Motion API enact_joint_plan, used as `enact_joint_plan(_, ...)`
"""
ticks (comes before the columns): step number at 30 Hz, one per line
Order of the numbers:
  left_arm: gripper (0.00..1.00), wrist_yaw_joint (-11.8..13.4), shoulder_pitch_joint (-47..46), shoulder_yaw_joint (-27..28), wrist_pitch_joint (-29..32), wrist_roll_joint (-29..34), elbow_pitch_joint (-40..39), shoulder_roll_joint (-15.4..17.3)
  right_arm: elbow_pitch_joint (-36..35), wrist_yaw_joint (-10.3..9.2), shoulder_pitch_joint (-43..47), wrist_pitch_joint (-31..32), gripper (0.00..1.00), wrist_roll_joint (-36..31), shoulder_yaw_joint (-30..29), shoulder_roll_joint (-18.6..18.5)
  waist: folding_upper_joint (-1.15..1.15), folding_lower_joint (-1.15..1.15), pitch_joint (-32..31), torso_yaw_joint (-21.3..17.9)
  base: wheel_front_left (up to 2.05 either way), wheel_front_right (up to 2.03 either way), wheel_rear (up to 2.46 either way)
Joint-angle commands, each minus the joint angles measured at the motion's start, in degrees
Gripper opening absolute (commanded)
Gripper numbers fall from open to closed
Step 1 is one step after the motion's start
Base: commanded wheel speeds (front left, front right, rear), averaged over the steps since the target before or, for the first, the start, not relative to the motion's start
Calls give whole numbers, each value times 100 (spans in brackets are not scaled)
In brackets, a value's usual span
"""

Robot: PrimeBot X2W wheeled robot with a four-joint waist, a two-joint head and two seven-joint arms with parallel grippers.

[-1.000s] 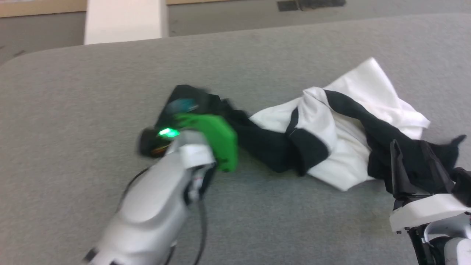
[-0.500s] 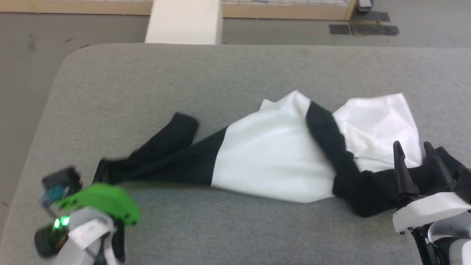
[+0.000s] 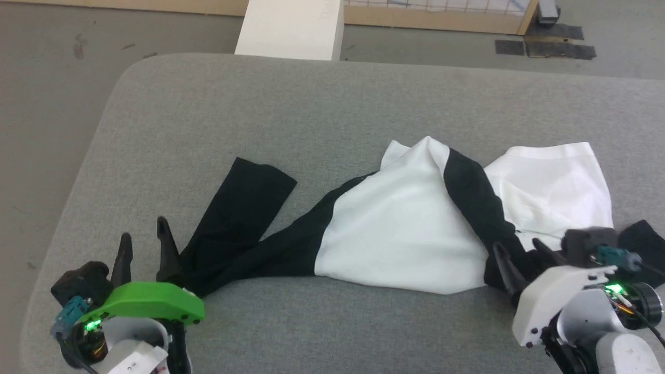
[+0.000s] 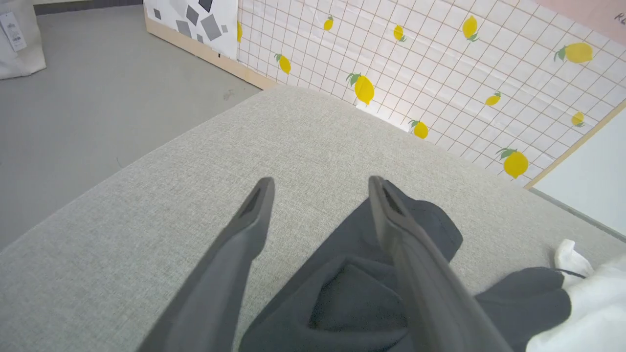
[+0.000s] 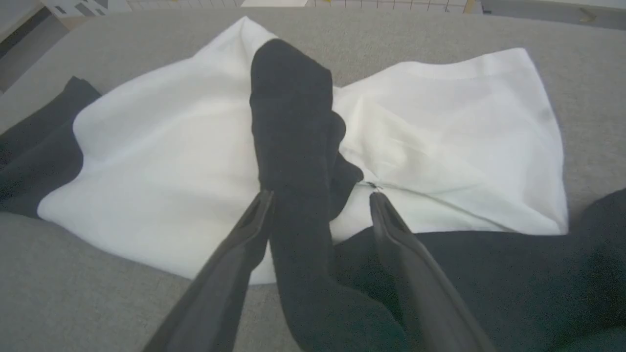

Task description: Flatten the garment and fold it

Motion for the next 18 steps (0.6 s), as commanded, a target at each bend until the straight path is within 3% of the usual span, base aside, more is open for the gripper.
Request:
enact_joint_plan(1,100,-96,-140,92,-45,211,-43,-125,51,-9,-161,225,100,67,33,1,0,0,87,90,0,0,0)
enact_joint_plan(6,100,-434,-177,368,-49,760,-11,-617,137,-9,-363,1005,100,71,270,-23,0,0,184,216,0,0,0)
enact_joint_plan(7,100,-494,-177,413,-49,829,9,-688,109,-9,-378,1064,94,68,321,-43,0,0,190,225,0,0,0)
enact_joint_plan(8,100,-567,-175,471,-50,904,37,-771,56,-9,-392,1082,56,49,357,-71,0,0,196,234,0,0,0)
enact_joint_plan(9,100,-621,-170,516,-50,959,64,-831,20,-9,-396,1078,44,30,363,-84,0,0,196,239,0,0,0)
enact_joint_plan(10,100,-687,-160,565,-50,1016,112,-897,-14,-9,-388,1082,7,21,373,-89,0,0,188,240,0,0,0)
enact_joint_plan(11,100,-739,-152,606,-50,1047,153,-945,-41,-9,-375,1085,0,20,386,-91,0,0,178,238,0,0,0)
enact_joint_plan(18,100,-1022,-69,890,-51,1273,388,-1158,-465,-9,57,938,0,-45,139,-94,0,0,-55,149,0,0,0)
